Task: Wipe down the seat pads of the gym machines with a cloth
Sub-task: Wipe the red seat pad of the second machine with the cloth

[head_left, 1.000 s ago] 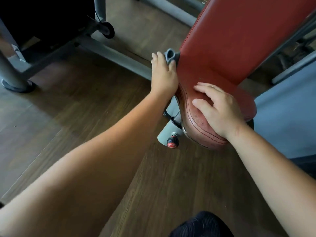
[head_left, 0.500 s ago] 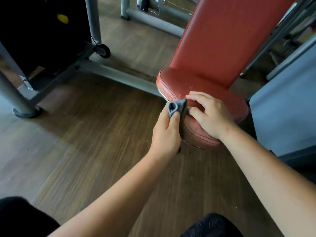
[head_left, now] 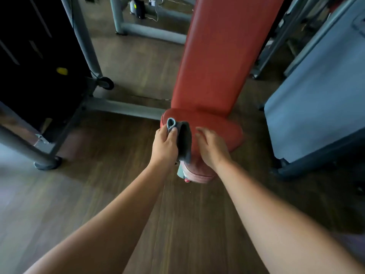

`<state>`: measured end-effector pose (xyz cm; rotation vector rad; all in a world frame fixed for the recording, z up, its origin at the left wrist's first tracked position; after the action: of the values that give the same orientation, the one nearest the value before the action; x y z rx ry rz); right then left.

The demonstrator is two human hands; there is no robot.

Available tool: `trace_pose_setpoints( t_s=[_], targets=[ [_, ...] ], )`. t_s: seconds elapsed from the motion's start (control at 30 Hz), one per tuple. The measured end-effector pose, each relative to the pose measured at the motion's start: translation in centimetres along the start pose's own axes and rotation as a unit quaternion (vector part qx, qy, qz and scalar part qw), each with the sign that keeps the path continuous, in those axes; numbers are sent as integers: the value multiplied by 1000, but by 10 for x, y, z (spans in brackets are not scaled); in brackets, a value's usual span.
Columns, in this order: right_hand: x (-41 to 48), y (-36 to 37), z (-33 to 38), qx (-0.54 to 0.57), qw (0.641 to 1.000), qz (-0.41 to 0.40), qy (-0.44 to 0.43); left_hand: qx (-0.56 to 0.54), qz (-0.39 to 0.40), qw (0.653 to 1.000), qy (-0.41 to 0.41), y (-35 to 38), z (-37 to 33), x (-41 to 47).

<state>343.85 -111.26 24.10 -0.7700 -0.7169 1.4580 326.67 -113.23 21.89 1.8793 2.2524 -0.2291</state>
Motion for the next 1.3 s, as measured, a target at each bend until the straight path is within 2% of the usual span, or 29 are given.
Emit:
trace_pose_setpoints(
  t_s=[0.07, 0.17, 0.33, 0.4, 0.53, 0.7, 0.87, 1.0, 1.1, 1.2, 1.3],
  targets=[
    [-3, -38, 12, 108, 992, -27, 63, -12, 12, 1000, -9, 5, -39, -16],
    [-10, -82, 36, 275, 952, -38, 126, -42, 24, 999, -22, 13, -102, -42],
    [-35, -140, 98, 522, 834, -48, 174, -39, 36, 998, -19, 25, -192, -80],
    [-48, -155, 121, 561, 804, -35, 196, -35, 33, 999, -22, 27, -220, -94],
    [-71, -182, 152, 572, 788, -56, 219, -33, 19, 998, -50, 27, -252, -119],
    [-94, -208, 176, 511, 829, -85, 210, -111, 67, 985, -115, 33, -265, -152],
    [-114, -232, 173, 419, 870, -146, 216, -103, 148, 970, -162, 33, -260, -171],
    [-120, -244, 176, 326, 915, -125, 202, 19, 202, 972, -118, 11, -275, -172],
    [-116, -252, 193, 252, 951, -86, 155, 141, 185, 970, -66, -21, -290, -174],
    [-110, -243, 222, 190, 977, -25, 97, 280, 156, 946, -42, -63, -290, -182],
    [-110, -214, 266, 148, 988, 45, 17, 366, 96, 925, -35, -120, -286, -197]
  ],
)
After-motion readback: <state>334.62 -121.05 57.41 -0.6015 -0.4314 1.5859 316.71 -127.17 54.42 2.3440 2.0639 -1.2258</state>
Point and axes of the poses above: each hand's wrist, its own x-axis towards the middle knuckle, its own y-axis out of the palm, z = x × y, the point moved 10 cm from there along x, towards the middle knuckle, and after that the axes turned 3 degrees about -x, right-handed, at the moved point
